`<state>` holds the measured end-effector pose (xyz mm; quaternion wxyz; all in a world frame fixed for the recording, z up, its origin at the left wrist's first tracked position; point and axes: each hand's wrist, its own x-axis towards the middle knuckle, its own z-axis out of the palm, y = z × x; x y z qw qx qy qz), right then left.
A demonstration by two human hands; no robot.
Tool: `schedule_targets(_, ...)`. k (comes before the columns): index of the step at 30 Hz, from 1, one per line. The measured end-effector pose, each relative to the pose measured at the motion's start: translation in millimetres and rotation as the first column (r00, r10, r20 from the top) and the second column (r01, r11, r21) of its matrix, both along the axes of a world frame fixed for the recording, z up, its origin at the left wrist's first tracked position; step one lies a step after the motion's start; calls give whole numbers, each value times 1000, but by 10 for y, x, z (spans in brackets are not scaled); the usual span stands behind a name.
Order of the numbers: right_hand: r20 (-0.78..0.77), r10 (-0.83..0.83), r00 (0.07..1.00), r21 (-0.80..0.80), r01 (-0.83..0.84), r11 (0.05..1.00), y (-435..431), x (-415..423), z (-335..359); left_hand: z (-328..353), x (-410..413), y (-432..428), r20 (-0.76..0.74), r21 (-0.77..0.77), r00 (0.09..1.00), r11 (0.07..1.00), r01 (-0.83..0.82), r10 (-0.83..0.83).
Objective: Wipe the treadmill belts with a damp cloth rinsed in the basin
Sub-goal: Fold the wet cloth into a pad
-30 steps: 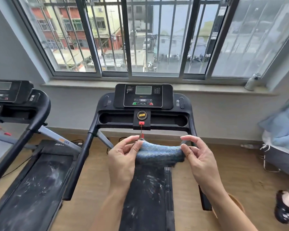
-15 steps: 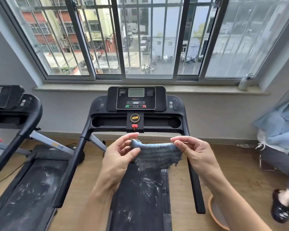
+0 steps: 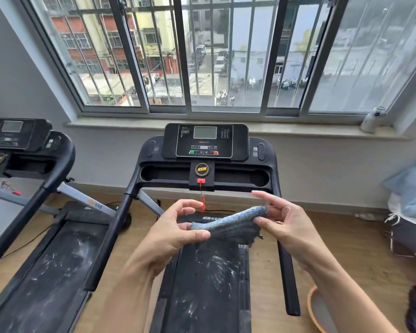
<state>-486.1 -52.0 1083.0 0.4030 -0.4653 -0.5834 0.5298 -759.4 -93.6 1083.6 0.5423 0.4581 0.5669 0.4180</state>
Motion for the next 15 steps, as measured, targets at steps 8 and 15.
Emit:
schedule_targets(8,129,16,992,80,-26,996,67,47,-88,21,68,-13,-502,189,859,982,-10,105)
schedule_targets(15,87,-22,996,146,9,989,64,35,-120,98,232,6,-744,314,629,949,32,225)
